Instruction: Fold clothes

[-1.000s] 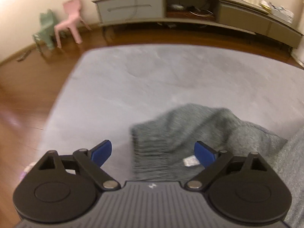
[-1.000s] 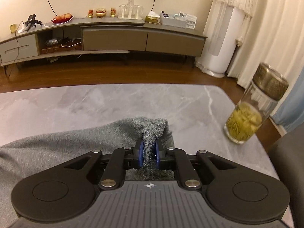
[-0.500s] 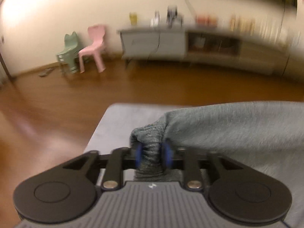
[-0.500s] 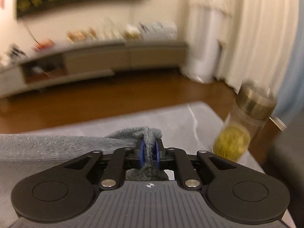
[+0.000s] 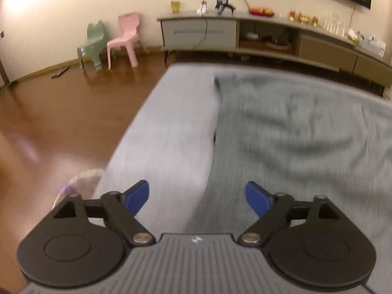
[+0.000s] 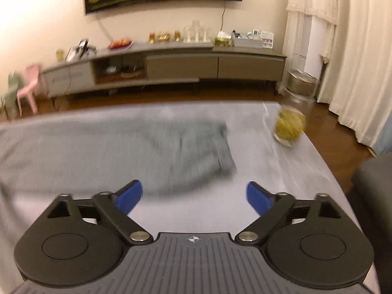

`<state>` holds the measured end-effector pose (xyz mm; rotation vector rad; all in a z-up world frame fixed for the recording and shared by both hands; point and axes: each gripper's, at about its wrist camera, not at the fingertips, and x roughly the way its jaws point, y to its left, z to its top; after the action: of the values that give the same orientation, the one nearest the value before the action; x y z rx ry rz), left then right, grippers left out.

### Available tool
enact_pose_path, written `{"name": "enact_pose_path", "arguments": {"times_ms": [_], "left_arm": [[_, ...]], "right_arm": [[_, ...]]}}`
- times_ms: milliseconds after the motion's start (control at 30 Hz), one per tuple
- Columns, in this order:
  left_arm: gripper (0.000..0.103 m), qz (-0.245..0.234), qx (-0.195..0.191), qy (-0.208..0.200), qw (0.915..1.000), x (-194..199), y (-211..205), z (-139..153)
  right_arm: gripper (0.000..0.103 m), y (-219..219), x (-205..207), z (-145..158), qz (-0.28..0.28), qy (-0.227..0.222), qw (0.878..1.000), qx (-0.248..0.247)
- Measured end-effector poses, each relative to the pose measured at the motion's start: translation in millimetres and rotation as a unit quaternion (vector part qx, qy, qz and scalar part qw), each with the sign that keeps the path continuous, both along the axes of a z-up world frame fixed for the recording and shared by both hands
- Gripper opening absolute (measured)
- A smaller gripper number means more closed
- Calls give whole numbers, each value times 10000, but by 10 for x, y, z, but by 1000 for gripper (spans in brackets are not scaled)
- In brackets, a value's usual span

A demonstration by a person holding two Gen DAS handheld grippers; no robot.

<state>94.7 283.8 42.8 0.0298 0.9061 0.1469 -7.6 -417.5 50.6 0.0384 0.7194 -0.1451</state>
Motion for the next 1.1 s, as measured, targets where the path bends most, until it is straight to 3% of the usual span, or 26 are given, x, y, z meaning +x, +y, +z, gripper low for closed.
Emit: {"name": "enact_pose_path", "arguments": {"times_ms": [133, 267, 300, 333, 367, 400, 433, 500, 533, 600, 633, 667, 767, 933, 1000, 1033, 1067, 1100], "left_arm": [[90, -186, -178, 153, 9996, -152, -185, -150], [89, -313, 295, 355, 9984, -140, -434, -320], [78, -339, 371, 294, 9983, -147, -471, -303], [43, -365, 448, 233, 9981, -155, -508, -287], [24, -391, 525, 172, 9977, -162, -545, -271], [15, -416, 498, 121, 9978, -168, -560, -244], [12, -371, 274, 2, 9989, -191, -513, -154], [12, -76, -399, -454, 9981, -276, -320, 153], [12, 144, -893, -724, 9933, -320, -159, 330], [12, 411, -1923, -1194, 9732, -492, 207, 669], [12, 413, -2114, -1244, 9686, -556, 310, 751], [12, 309, -1937, -1087, 9745, -581, 320, 739], [13, -6, -1401, -612, 9883, -656, 349, 704], [17, -549, -507, 400, 9964, -821, 266, 306], [22, -726, -34, 653, 9952, -864, 203, 203], [23, -773, 326, 704, 9940, -874, 158, 190], [28, -770, 667, 711, 9922, -873, 124, 205], [42, -690, 925, 623, 9914, -868, 109, 266]], "right_arm": [[102, -4, -657, -245, -186, 701, 9971, -214], [102, -34, -1029, -594, -433, 1149, 9917, -388], [101, -43, -1080, -664, -456, 1158, 9916, -350], [93, -50, -1127, -720, -446, 1121, 9924, -258], [74, -62, -1154, -744, -416, 1032, 9938, -65], [56, -77, -1169, -751, -380, 916, 9949, 175], [30, -86, -1157, -709, -353, 811, 9956, 304], [29, -83, -1118, -516, -280, 501, 9976, 378], [28, -117, -1143, -327, -267, 143, 9981, 527], [28, -233, -1235, 75, -288, -595, 9929, 992], [28, -282, -1295, 260, -280, -887, 9885, 1194], [28, -308, -1326, 386, -289, -998, 9870, 1225], [28, -330, -1342, 301, -225, -359, 9956, 841], [30, -306, -1572, -357, 343, 982, 9905, 903], [35, -317, -1670, -391, 296, 1083, 9900, 857], [45, -330, -1715, -385, 238, 1094, 9903, 825], [58, -343, -1760, -379, 181, 1105, 9905, 792], [63, -356, -1805, -373, 123, 1117, 9908, 760]]}}
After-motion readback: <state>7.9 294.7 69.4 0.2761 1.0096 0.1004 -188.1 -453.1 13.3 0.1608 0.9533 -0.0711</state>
